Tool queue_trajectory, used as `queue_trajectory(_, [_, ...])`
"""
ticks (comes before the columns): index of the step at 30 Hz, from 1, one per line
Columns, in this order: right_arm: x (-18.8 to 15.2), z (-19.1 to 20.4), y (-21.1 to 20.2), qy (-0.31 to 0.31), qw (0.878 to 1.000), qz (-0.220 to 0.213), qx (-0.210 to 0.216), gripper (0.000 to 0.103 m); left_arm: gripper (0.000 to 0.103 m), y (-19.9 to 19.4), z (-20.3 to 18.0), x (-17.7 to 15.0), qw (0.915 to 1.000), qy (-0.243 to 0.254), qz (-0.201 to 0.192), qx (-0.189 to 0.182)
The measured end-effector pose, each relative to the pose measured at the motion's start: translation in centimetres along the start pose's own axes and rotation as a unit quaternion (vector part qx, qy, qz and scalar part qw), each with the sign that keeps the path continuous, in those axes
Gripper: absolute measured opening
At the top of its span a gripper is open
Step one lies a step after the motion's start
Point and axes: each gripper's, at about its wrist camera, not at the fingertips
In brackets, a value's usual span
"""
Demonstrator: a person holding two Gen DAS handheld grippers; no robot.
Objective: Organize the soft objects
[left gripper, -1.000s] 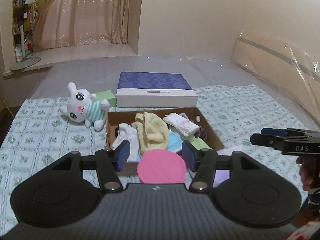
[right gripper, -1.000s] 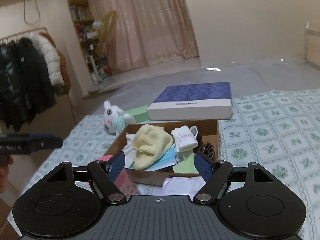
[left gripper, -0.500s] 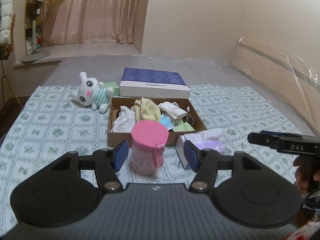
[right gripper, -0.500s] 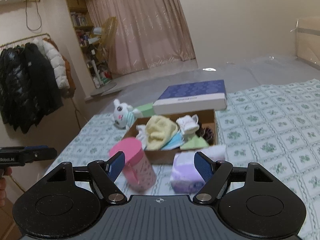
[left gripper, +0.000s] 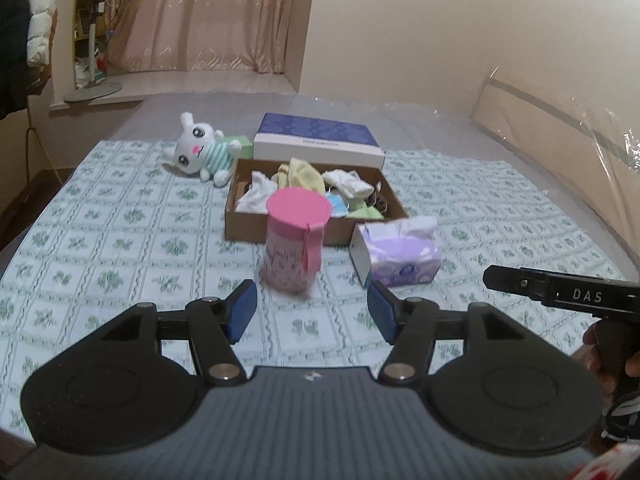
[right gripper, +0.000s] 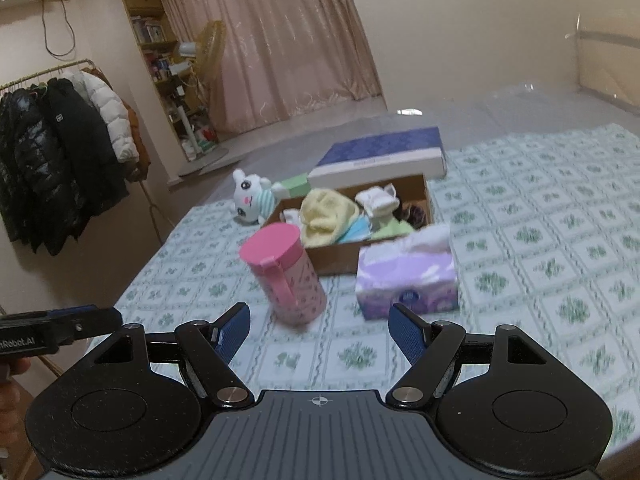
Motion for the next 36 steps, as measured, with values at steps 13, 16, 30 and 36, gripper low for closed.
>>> queue_trajectory(13, [-4.2, 0.8, -1.0, -0.020, 0.999, 0.045, -0.007, 0.076, 0.058, -0.3, -1.6, -4.2, 0.9993, 0.001, 0.033, 0.017])
queue_trajectory(16, [-4.9, 1.0, -1.2, -0.028, 0.998, 0.051, -0.011, 0.076, 0.058, -0.3, -1.8, -4.9, 0.9989, 0.005, 0.040, 0.023])
queue_trajectory(30, [-7.0, 0.9, -0.6, -0.036, 0.995, 0.091, -0.011, 0.076, 0.058, 0.4, -3.0, -6.9, 0.9973, 0.013, 0.070, 0.015])
queue_trajectory(36, [-7.3, 1.0, -0.4, -0.035, 0.995, 0.097, -0.010, 0.076, 0.058, 0.9, -3.3, -7.2, 0.9966, 0.013, 0.080, 0.011])
Point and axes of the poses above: each gripper's, at about its wrist camera, not at the fingertips, and y roughly the way its jaws point, z to its left, x to its top, and after that the axes turned 2 degrees about -x, right-handed
